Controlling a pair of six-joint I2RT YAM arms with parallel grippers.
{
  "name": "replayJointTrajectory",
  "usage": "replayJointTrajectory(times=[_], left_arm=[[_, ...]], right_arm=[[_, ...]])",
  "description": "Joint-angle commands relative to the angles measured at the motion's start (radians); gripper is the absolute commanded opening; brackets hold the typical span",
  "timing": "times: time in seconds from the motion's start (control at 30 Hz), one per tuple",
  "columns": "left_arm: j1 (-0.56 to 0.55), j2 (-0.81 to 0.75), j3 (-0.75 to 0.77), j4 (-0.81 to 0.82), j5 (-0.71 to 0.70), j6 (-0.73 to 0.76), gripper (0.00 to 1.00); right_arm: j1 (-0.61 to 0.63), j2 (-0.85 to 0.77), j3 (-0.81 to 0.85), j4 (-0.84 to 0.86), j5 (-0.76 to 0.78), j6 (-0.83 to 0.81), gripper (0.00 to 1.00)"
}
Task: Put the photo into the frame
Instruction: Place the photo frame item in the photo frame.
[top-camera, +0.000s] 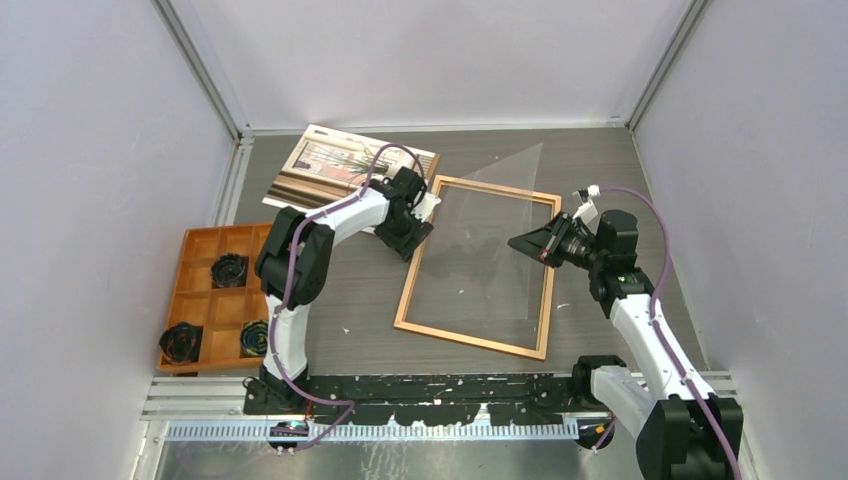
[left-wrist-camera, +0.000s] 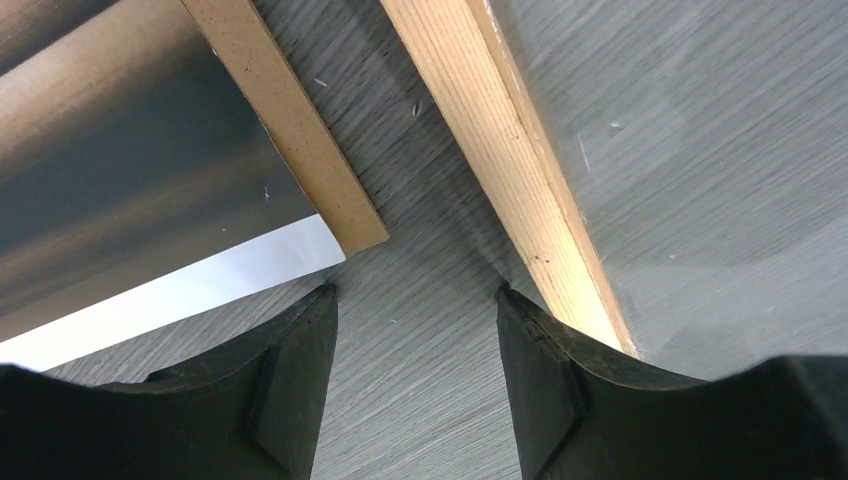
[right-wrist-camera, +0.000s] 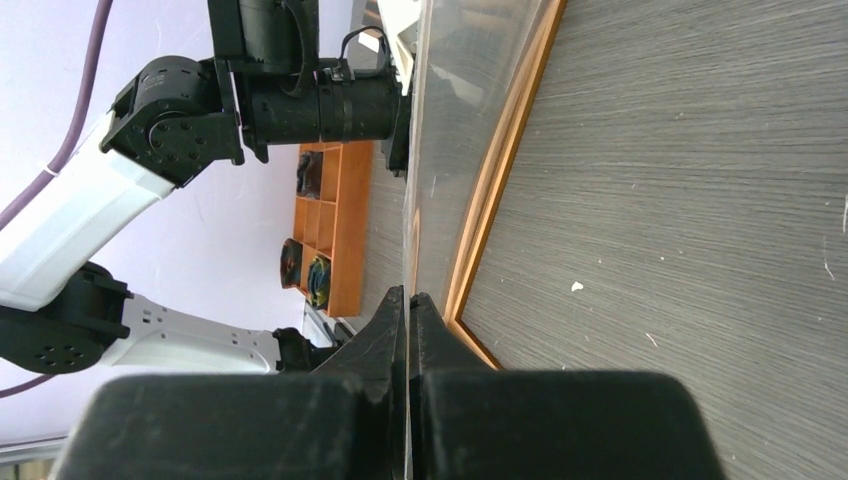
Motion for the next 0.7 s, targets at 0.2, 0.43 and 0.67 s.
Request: replayJointTrajectory(times=[0.2,0.43,0.67], left_arm=[[-0.014,-0.010,-0.036,-0.006,0.092,-0.031,0.61],[-0.015,-0.004,-0.031,-0.012,0.097,-0.038,0.61],[-0.014,0.000,-0.027,-0.017,0.091,-0.039,0.61]], right_arm=[[0.018,-0.007,0.008,0.108,-0.015,0.026,0.01],[0.087,-0.001,0.030,0.072,0.003,-0.023,0.01],[0.138,-0.001,0.054,0.033,0.055,-0.057,0.01]])
